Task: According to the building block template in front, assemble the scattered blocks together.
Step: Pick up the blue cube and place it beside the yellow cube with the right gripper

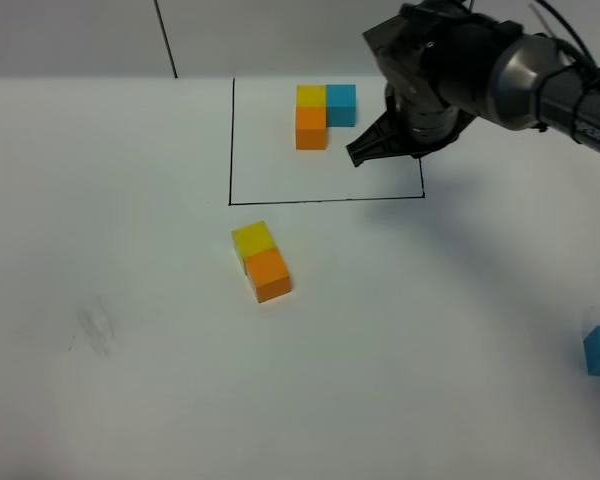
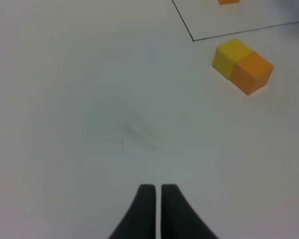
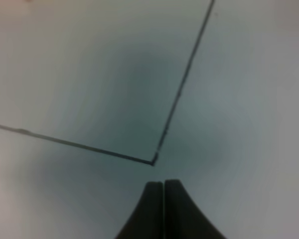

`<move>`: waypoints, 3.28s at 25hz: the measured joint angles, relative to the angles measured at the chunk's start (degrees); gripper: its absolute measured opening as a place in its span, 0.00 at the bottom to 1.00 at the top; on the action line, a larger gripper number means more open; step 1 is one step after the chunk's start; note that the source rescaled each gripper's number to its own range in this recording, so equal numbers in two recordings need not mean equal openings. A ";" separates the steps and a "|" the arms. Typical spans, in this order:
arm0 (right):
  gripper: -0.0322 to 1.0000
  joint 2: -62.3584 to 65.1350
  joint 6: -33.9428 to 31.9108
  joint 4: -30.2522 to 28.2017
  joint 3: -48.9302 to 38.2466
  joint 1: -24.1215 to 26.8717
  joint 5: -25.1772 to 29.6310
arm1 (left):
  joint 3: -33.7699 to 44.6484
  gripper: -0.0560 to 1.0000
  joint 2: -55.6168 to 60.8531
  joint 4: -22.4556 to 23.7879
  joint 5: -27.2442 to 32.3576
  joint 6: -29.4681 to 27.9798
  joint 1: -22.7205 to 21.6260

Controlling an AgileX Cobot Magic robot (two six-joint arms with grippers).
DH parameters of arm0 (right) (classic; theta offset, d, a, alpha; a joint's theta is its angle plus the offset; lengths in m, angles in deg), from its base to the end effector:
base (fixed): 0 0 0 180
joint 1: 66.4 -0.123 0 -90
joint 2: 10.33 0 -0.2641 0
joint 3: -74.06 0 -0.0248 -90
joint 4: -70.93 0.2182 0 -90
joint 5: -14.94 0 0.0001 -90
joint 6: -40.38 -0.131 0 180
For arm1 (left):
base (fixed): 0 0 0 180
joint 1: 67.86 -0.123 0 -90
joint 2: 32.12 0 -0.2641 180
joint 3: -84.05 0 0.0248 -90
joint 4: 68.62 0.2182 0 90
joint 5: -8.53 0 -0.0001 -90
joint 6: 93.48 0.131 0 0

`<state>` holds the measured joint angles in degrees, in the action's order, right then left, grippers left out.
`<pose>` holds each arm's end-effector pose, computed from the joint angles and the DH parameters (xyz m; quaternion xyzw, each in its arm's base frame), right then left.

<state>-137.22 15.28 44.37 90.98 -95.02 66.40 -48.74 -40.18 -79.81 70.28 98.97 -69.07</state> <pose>0.3884 0.1597 0.1690 -0.1417 0.9566 -0.1078 0.2306 0.0196 -0.0220 0.2469 0.0886 0.8440 -0.0348 0.5277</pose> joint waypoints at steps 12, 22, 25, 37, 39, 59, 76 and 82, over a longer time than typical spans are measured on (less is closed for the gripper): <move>0.03 17.87 -5.94 -1.37 -26.42 12.99 -7.16 | 0.00 0.06 0.00 0.00 0.00 0.06 0.00; 0.03 32.29 -9.88 -3.79 -47.56 22.27 -12.95 | 0.00 0.06 0.00 0.00 0.00 0.06 0.00; 0.03 33.09 -11.08 -3.79 -51.20 22.52 -13.45 | 0.00 0.06 0.00 0.00 0.00 0.06 0.00; 0.20 33.14 -15.50 -2.95 -57.69 22.59 -18.46 | 0.00 0.06 0.00 0.00 0.00 0.06 0.00; 0.33 33.14 -15.25 -1.43 -57.83 22.59 -19.19 | 0.00 0.06 0.00 0.00 0.00 0.06 0.00; 0.85 31.42 -9.91 6.93 -57.83 21.15 -20.04 | 0.00 0.06 0.00 0.00 0.00 0.06 0.00; 0.84 24.98 -9.87 6.93 -57.83 21.02 -22.16 | 0.00 0.06 0.00 0.00 0.00 0.06 0.00; 0.84 22.67 -9.87 6.77 -57.78 21.02 -24.04 | 0.00 0.06 0.00 0.00 0.00 0.06 0.00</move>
<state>-114.56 5.41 51.13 33.20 -74.00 42.36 -48.74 -40.18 -79.81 70.28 99.03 -69.07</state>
